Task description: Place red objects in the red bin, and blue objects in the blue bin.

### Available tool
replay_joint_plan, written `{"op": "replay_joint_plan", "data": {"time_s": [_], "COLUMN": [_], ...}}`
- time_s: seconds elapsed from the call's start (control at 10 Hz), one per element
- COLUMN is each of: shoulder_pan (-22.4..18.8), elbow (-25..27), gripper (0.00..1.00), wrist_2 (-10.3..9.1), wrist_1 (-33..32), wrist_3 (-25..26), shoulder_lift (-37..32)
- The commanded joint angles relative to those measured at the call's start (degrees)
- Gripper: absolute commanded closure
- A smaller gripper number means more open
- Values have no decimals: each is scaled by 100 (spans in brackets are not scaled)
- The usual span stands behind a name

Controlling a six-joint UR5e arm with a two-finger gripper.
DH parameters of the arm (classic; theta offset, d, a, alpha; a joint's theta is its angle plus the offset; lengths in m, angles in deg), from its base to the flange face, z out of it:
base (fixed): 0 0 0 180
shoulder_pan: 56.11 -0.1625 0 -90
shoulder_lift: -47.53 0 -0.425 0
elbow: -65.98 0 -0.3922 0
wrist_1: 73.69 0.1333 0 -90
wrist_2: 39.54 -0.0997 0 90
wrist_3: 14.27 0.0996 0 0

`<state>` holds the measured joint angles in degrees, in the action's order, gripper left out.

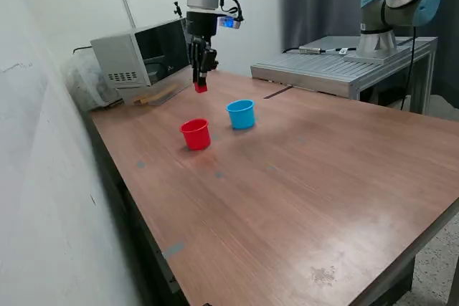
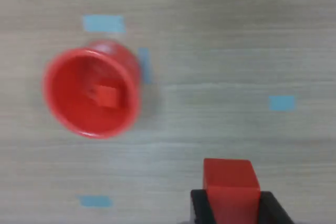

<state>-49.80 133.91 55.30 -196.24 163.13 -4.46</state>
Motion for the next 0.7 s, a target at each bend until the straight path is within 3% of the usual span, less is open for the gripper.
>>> {"op": "replay_joint_plan", "data": {"time_s": [0.0,0.6], "shoulder_pan": [501,643], "elbow": [88,-210], "gripper": [100,100], "wrist_2": [-9,-9], "wrist_1": [20,-164], "wrist_3": [-57,-74], "shoulder_lift": [74,1059]}}
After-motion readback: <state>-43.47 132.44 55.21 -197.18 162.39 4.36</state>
